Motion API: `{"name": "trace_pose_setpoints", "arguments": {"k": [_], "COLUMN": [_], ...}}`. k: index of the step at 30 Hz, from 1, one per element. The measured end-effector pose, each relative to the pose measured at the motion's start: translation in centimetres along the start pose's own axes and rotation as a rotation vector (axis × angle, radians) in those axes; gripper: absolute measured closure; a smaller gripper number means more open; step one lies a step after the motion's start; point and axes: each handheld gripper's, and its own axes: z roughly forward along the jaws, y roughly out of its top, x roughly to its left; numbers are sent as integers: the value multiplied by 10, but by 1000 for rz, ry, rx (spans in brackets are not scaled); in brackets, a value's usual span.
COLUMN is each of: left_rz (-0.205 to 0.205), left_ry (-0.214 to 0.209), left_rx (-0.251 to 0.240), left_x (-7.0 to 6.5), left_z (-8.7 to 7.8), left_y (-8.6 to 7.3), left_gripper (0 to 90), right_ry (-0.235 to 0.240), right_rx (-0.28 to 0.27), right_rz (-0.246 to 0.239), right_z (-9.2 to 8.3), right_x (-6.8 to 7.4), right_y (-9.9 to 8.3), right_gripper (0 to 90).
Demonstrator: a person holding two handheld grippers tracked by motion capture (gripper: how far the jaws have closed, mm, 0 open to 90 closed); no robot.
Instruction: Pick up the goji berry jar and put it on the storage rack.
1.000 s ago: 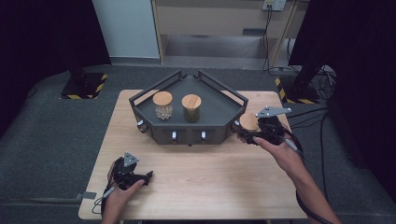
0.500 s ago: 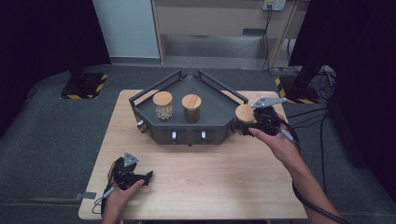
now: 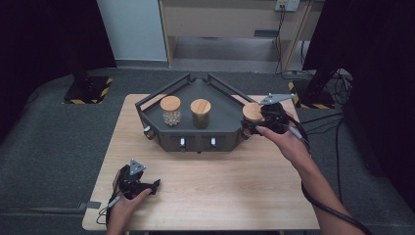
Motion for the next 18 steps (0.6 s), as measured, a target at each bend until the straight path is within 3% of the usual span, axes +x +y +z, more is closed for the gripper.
{"name": "trace_pose_setpoints", "arguments": {"k": [18], "left_rz": [0], "left_ry": [1], "left_rx": [0], "left_x": [0], "left_z": [0], "left_y": [0], "left_gripper": [0], "right_ry": [8], "right_rx": [-7], "right_rz": [10], "right_z": [21], "right_x": [-5], "right_y": [15], "right_gripper": [264]}}
